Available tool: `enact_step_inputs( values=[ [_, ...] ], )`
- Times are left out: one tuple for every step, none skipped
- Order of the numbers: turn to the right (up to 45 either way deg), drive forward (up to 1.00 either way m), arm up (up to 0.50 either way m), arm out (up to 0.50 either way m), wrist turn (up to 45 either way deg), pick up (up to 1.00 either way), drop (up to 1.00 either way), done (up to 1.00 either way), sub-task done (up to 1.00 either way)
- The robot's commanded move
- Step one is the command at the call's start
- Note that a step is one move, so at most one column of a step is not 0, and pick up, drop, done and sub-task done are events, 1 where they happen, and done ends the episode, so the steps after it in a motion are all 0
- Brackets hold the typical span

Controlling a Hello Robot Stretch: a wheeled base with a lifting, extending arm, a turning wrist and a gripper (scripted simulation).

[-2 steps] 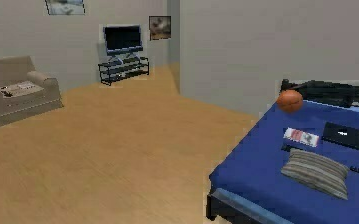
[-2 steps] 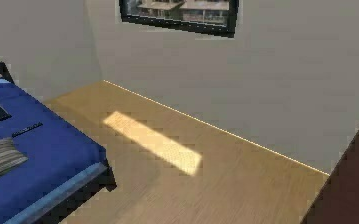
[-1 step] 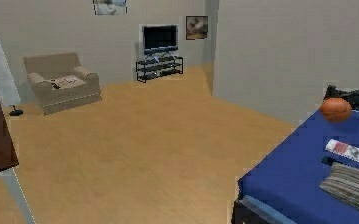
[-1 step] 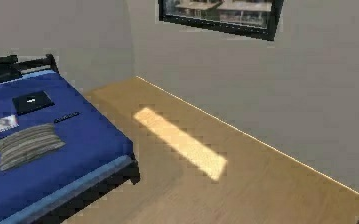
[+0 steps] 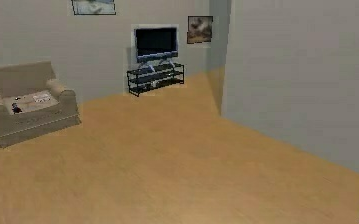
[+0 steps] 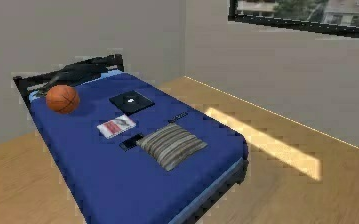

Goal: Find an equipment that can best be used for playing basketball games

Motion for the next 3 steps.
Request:
enact_step_inputs(
  values=[
    [-24.0, 0.0, 0.0, 0.0, 0.0, 0.0, 0.0, 0.0, 0.0],
    [0.0, 0.45, 0.0, 0.0, 0.0, 0.0, 0.0, 0.0, 0.0],
    [45.0, 0.0, 0.0, 0.0, 0.0, 0.0, 0.0, 0.0, 0.0]
  ],
)
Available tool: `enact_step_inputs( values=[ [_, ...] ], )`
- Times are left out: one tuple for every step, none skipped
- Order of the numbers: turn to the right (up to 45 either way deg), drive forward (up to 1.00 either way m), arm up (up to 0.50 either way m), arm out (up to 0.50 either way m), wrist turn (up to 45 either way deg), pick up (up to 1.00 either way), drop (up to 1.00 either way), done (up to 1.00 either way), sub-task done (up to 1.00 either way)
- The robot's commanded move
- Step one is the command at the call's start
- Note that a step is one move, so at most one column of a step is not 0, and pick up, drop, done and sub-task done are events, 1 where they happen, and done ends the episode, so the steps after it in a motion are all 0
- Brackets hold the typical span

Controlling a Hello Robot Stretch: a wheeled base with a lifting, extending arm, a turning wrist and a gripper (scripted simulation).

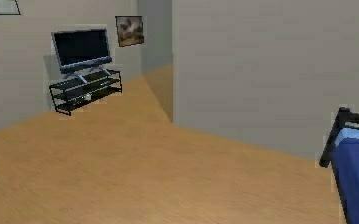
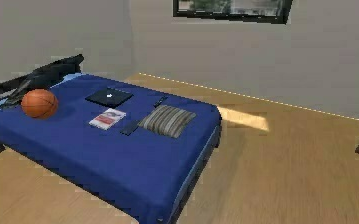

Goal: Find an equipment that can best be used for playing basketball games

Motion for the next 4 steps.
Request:
enact_step_inputs(
  values=[
    [21.0, 0.0, 0.0, 0.0, 0.0, 0.0, 0.0, 0.0, 0.0],
    [0.0, 0.85, 0.0, 0.0, 0.0, 0.0, 0.0, 0.0, 0.0],
    [45.0, 0.0, 0.0, 0.0, 0.0, 0.0, 0.0, 0.0, 0.0],
    [12.0, 0.0, 0.0, 0.0, 0.0, 0.0, 0.0, 0.0, 0.0]
  ],
)
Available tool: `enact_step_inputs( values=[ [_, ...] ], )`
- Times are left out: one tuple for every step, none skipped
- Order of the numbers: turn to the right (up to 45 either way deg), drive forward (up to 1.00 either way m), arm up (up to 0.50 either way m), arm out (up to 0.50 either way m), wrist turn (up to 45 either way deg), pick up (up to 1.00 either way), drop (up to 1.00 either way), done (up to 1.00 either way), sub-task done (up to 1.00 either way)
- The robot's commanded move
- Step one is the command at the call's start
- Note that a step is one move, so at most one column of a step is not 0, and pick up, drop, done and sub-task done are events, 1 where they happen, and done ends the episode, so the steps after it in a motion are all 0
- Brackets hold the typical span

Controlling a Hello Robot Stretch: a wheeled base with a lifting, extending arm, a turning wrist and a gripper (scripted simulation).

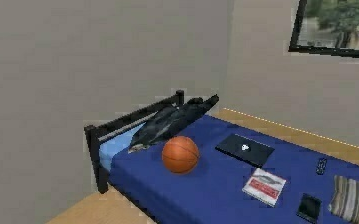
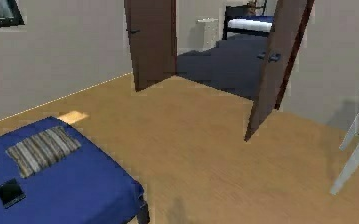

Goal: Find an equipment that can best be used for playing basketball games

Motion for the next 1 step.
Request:
enact_step_inputs(
  values=[
    [0.0, 0.0, 0.0, 0.0, 0.0, 0.0, 0.0, 1.0, 0.0]
  ],
)
